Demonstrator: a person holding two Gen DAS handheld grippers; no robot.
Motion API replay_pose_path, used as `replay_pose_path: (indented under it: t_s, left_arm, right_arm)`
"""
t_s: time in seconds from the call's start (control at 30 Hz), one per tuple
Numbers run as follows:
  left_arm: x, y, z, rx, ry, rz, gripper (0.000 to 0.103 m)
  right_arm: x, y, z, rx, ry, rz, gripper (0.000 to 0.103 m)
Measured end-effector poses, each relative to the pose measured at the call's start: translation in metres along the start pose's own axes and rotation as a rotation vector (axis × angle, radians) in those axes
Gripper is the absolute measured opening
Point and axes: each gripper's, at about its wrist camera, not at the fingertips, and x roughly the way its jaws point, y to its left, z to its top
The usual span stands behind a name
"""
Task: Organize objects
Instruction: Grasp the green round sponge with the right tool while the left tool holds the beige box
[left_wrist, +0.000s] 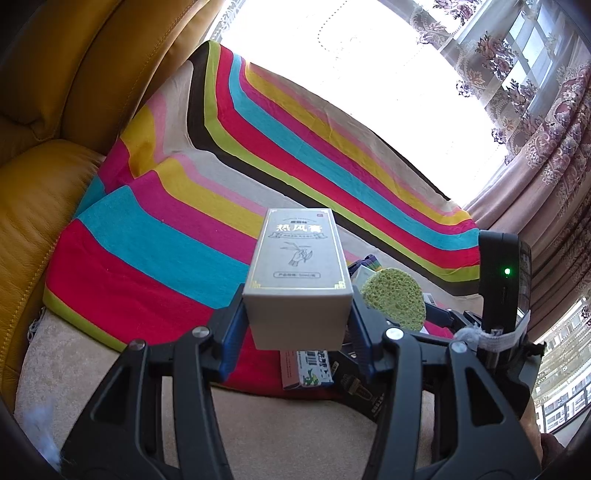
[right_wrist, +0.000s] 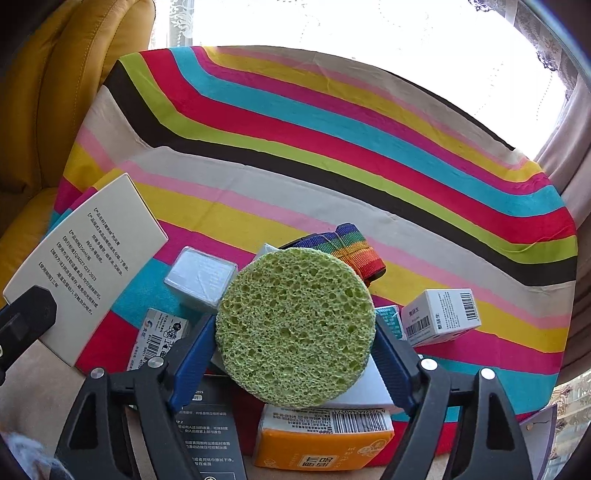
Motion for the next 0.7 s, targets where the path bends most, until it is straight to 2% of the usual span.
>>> replay_pose_path:
  t_s: [0.23,0.5,0.7]
  left_arm:
    - [-0.002,-0.004,-0.001,0.014,-0.014,0.001,0.054]
    - [-0.013,-0.016,-0.001,0.066,-0.068,0.004,0.054]
    - [-0.024,-0.03,-0.001,0.096,-0.094,-0.036,0.054]
  right_arm:
    - [-0.025,-0.003,-0.007,0.016,-0.102,-0.018,0.081]
    - [-0.06,-0.014,-0.034,0.068,-0.193,-0.049,0.081]
    - [-0.084,-0.031,-0.056,0.11,-0.229,-0.064,0.081]
